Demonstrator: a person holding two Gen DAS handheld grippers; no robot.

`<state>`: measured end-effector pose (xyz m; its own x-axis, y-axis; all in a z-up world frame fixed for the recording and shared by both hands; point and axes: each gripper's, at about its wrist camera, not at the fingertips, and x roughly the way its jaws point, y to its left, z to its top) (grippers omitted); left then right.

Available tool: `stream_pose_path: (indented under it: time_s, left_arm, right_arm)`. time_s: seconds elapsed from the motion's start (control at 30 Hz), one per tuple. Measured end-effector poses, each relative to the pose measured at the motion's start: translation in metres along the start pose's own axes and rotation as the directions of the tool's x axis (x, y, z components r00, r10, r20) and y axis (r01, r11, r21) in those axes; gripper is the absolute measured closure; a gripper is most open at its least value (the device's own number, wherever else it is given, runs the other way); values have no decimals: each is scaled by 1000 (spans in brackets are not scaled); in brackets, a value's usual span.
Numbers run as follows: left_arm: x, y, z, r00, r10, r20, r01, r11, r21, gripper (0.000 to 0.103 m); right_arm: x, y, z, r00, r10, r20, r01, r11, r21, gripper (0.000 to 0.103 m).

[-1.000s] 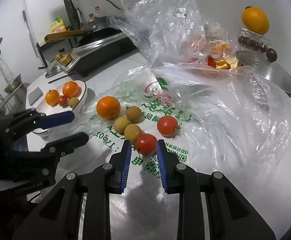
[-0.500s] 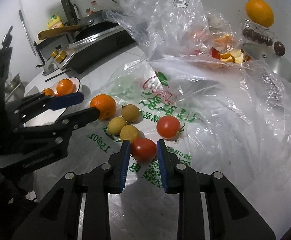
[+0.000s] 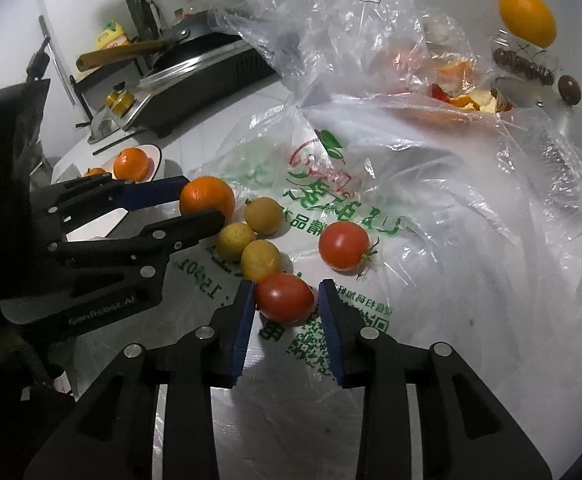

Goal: Organize fruits
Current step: 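Grasp a red cherry tomato with the right gripper while the left gripper grasps a mandarin, then lift the mandarin with the left gripper while the right gripper holds the cherry tomato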

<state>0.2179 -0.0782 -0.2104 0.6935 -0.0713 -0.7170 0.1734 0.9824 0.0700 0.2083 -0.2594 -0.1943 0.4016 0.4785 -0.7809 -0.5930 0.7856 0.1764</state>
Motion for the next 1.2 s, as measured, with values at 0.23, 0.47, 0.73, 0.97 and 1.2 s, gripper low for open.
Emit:
stream_pose_path:
  time_s: [0.23, 0.47, 0.73, 0.97, 1.2]
  left_arm:
    - [-7, 0, -1, 1000, -11, 18, 10, 1000, 13, 67]
    - [-19, -8, -4, 999, -29, 32, 28, 999, 24, 67]
    - [-40, -9, -7, 997, -45, 62, 43, 999, 23, 67]
    - [-45, -8, -17, 997, -50, 53, 49, 999, 18, 67]
    - [-45, -6, -19, 997, -55, 51, 54, 998, 17, 67]
  right_arm:
    - [-2, -1, 0, 1000, 0, 6, 0, 1000, 2, 70]
    - [-8, -1, -2, 1000, -14, 18, 14, 1000, -1, 70]
    - [-19, 3, -4, 999, -42, 34, 42, 999, -17, 82]
    - [-16, 6, -7, 999, -44, 21, 44, 999, -1, 82]
    - [-11, 4, -3, 999, -44, 18, 44, 999, 22, 64]
